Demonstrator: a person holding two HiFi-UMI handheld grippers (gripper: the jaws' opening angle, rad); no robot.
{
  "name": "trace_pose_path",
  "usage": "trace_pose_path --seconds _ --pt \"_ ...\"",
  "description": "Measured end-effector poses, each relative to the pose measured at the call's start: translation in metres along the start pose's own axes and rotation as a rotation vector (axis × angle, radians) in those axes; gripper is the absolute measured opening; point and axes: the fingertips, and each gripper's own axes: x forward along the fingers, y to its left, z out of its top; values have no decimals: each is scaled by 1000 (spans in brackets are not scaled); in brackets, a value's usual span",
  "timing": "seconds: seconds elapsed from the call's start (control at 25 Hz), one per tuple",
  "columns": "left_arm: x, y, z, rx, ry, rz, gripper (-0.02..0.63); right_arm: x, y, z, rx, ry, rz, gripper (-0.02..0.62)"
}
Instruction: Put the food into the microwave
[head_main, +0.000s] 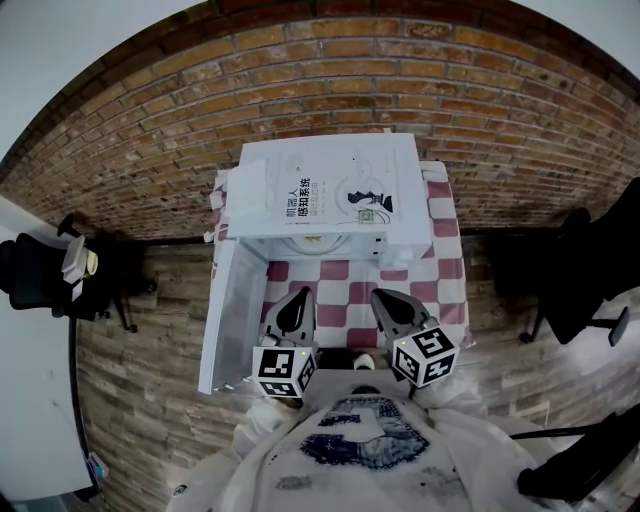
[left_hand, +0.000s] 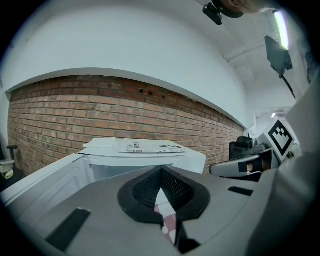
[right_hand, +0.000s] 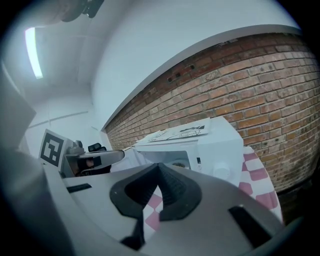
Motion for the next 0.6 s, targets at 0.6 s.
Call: trace_pose_path --seconds 0.6 --pt "4 2 -11 -50 28 -4 6 0 -2 -4 7 12 3 14"
